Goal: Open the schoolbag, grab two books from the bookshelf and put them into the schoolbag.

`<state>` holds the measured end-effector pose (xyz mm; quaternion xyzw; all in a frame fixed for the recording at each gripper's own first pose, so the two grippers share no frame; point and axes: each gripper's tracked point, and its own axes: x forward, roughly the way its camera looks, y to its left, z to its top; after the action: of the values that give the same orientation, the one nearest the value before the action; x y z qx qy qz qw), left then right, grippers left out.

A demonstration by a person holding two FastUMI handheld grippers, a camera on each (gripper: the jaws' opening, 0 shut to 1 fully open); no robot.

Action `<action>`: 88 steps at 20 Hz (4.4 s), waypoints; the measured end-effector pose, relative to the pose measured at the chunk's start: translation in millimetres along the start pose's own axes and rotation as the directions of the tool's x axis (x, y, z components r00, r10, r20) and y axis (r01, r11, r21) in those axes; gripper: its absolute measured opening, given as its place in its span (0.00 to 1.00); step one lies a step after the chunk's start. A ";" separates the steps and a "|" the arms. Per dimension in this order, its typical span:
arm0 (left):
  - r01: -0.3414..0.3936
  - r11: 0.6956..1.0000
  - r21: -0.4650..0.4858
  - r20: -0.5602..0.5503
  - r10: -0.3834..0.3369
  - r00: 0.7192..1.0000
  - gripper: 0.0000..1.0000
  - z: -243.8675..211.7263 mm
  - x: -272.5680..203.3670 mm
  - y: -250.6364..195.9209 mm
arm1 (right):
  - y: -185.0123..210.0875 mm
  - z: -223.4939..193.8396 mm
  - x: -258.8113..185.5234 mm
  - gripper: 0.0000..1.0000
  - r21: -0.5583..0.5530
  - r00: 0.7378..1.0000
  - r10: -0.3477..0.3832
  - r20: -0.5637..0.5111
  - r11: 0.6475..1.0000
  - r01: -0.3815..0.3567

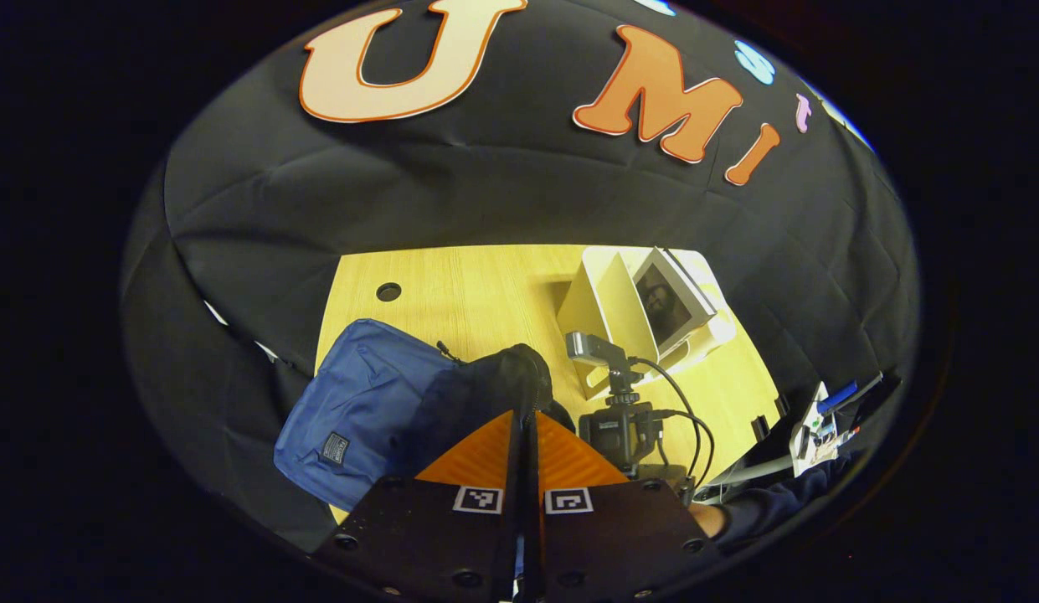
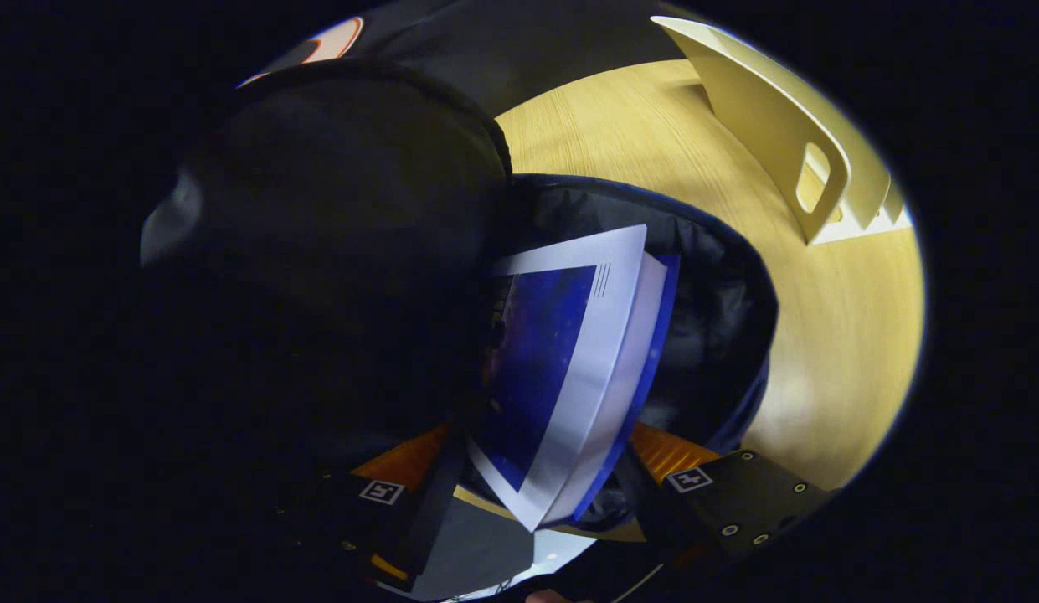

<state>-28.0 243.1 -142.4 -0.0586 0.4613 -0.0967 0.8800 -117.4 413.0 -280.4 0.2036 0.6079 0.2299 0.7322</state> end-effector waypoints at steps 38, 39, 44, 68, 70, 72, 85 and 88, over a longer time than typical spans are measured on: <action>-0.061 0.998 0.026 -0.029 0.062 0.998 0.04 -26.5 -6.5 -3.7 | -183.9 252.1 -273.3 0.96 -0.196 0.774 -0.371 0.513 0.827 0.527; -0.064 0.997 0.033 -0.032 0.065 0.997 0.04 -26.5 -9.2 -1.8 | -186.8 261.6 -273.4 0.96 -0.208 0.775 -0.380 0.505 0.818 0.536; -0.085 0.995 0.045 -0.027 0.086 0.996 0.08 -23.3 -23.5 12.0 | -200.3 287.4 -244.7 0.97 -0.244 0.837 -0.396 0.378 0.830 0.502; -0.055 0.996 -0.074 -0.013 0.055 0.998 0.04 -30.8 -19.9 9.9 | -252.5 289.5 -166.7 0.44 -0.314 0.837 -0.545 0.037 0.789 0.528; -0.054 0.996 -0.072 -0.015 0.053 0.998 0.04 -30.3 -17.0 10.0 | -251.8 290.5 -177.4 0.42 -0.316 0.836 -0.546 0.051 0.786 0.532; -0.051 0.996 -0.070 -0.016 0.050 0.999 0.04 -30.2 -18.4 7.2 | -248.0 287.6 -187.5 0.41 -0.316 0.844 -0.533 0.054 0.793 0.521; -0.038 0.997 -0.067 -0.029 0.036 0.999 0.05 -30.6 -12.3 3.9 | -183.0 269.5 -300.2 0.40 -0.361 0.920 -0.352 0.173 0.846 0.391; -0.031 0.997 -0.070 -0.029 0.029 0.999 0.05 -31.0 -12.1 3.4 | -163.8 260.4 -327.0 0.40 -0.357 0.940 -0.279 0.198 0.872 0.334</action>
<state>-59.9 248.7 -151.0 -0.0811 0.4777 -0.0679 0.8721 102.6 84.2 -68.1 -0.0280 0.5224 0.2108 0.8258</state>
